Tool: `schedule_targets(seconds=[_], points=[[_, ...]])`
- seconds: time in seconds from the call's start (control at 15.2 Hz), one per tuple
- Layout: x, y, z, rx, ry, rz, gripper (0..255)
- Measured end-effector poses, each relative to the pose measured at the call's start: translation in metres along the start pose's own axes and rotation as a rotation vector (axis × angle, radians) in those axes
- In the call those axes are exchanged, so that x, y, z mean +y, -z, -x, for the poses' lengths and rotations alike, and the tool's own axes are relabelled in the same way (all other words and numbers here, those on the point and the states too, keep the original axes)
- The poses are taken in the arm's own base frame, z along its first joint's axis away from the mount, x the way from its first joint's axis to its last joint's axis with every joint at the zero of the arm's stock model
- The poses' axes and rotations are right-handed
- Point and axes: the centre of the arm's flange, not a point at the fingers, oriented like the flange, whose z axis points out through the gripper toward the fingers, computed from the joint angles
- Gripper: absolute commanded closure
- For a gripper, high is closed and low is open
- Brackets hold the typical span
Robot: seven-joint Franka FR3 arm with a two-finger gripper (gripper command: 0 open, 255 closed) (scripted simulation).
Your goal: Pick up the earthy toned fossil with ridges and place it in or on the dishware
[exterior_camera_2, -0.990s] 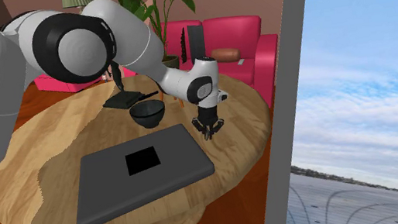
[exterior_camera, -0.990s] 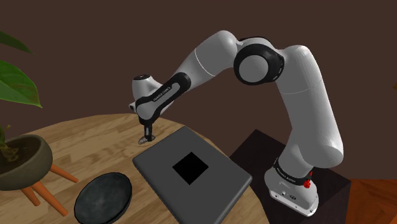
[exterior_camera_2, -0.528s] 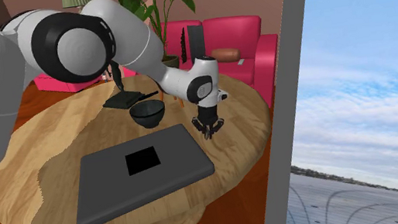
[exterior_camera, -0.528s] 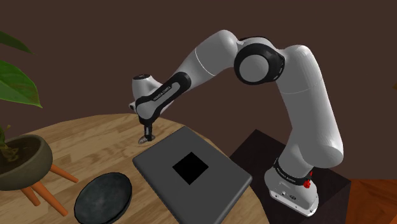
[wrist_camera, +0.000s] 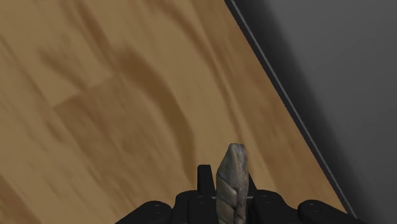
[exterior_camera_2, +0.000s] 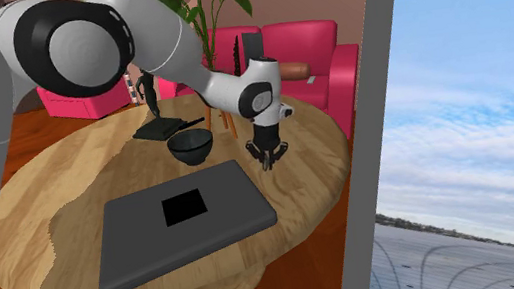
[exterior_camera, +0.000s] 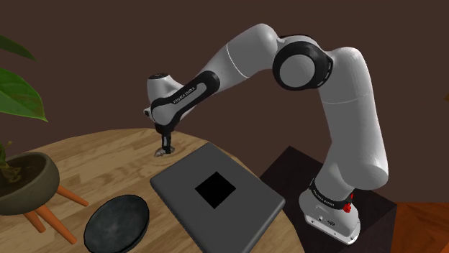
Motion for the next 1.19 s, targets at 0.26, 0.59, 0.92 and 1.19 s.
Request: schedule_targets(seconds=[0.26, 0.59, 0.92, 1.19], points=[[0.001, 0.02, -0.002, 0.0, 0.0, 0.0, 255], [-0.002, 0.047, -0.003, 0.0, 0.0, 0.0, 255], [-0.003, 0.073, -0.004, 0.0, 0.0, 0.0, 255], [-0.005, 0.093, -0.005, 0.0, 0.0, 0.0, 255]])
